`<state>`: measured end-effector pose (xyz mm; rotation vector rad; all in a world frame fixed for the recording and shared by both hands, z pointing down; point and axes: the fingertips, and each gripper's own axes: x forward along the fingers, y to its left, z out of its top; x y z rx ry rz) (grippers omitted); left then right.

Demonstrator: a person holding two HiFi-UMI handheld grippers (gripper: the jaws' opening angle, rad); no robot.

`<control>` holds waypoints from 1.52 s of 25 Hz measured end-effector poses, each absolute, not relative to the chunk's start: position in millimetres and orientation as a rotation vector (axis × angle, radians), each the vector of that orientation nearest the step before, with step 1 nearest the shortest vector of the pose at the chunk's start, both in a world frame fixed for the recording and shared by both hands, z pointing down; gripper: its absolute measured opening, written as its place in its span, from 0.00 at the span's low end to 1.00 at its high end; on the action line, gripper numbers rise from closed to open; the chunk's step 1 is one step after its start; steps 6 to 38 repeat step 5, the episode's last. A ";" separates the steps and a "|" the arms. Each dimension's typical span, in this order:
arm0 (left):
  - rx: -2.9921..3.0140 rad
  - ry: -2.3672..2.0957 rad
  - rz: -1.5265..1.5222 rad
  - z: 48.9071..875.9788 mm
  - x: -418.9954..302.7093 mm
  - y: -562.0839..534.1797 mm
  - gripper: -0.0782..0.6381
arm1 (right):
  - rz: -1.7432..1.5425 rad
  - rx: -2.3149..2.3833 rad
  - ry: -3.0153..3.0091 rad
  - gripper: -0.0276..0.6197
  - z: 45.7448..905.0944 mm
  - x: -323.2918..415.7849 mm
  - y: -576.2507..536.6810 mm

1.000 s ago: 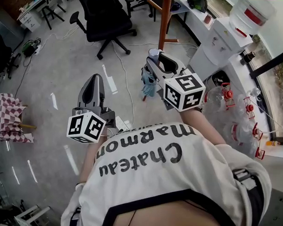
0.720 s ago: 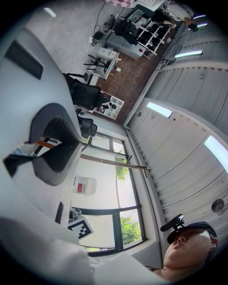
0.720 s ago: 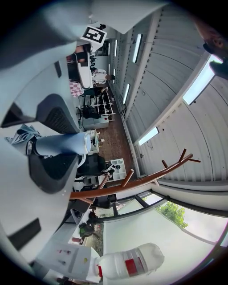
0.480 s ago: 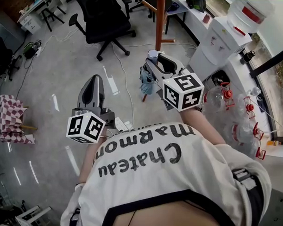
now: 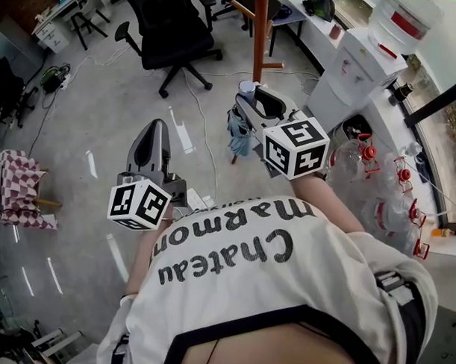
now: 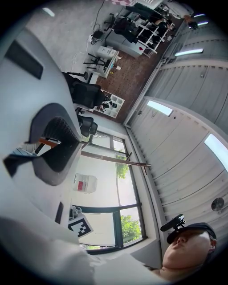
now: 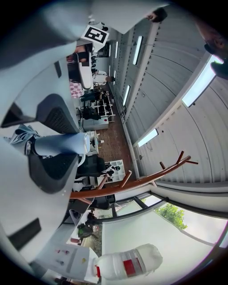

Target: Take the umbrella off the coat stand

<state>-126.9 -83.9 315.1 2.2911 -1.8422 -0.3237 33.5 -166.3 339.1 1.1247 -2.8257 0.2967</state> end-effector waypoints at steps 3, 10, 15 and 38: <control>2.281 -1.856 -0.325 315.6 -131.7 -78.8 0.12 | 0.295 1.124 -2.827 0.27 338.9 31.6 -163.9; 2.274 -1.866 -0.327 315.8 -135.1 -75.9 0.12 | 0.293 1.125 -2.830 0.27 338.0 30.6 -162.6; 2.274 -1.866 -0.327 315.8 -135.1 -75.9 0.12 | 0.293 1.125 -2.830 0.27 338.0 30.6 -162.6; 2.274 -1.866 -0.327 315.8 -135.1 -75.9 0.12 | 0.293 1.125 -2.830 0.27 338.0 30.6 -162.6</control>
